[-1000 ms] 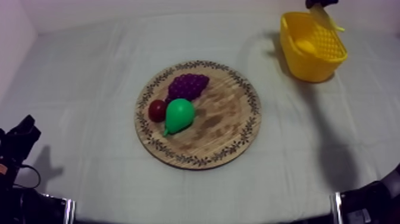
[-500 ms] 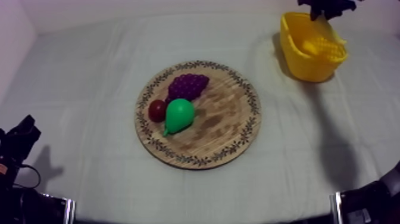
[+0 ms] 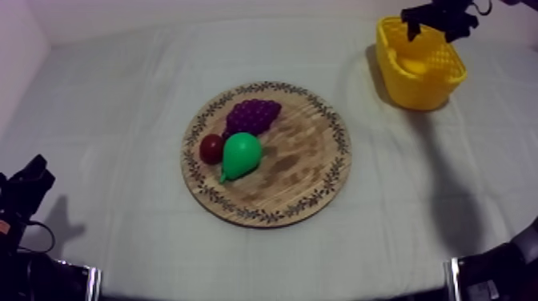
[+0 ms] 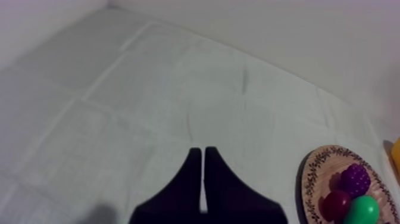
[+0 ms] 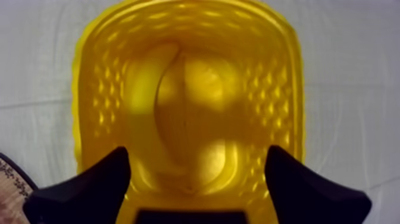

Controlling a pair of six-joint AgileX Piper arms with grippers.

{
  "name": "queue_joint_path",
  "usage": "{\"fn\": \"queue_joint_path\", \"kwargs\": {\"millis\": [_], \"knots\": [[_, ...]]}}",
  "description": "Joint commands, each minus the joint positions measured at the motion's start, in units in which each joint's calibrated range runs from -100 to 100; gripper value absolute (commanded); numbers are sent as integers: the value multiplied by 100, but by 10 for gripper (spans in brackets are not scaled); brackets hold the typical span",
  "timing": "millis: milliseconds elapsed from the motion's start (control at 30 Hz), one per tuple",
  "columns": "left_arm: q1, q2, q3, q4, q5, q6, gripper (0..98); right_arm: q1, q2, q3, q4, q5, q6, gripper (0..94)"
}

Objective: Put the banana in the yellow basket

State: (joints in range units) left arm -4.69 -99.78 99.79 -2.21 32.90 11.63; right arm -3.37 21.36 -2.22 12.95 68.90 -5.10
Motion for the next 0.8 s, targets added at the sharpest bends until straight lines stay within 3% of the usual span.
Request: {"fn": "queue_joint_path", "kwargs": {"millis": [0, 233, 333, 500, 767], "knots": [[2, -5, -1, 3, 0, 0, 1, 8, -159, 16, -6, -10, 26, 546], [2, -5, -1, 3, 0, 1, 1, -21, -945, 614, 95, -364, -50, 189], [2, -5, -1, 3, 0, 2, 1, -62, -1349, 1135, 190, -664, -146, 92], [2, -5, -1, 3, 0, 0, 1, -120, -2045, 2046, 382, -1230, -403, 27], [2, -5, -1, 3, 0, 1, 1, -67, -3348, 3660, 733, -2414, -888, 7]]}}
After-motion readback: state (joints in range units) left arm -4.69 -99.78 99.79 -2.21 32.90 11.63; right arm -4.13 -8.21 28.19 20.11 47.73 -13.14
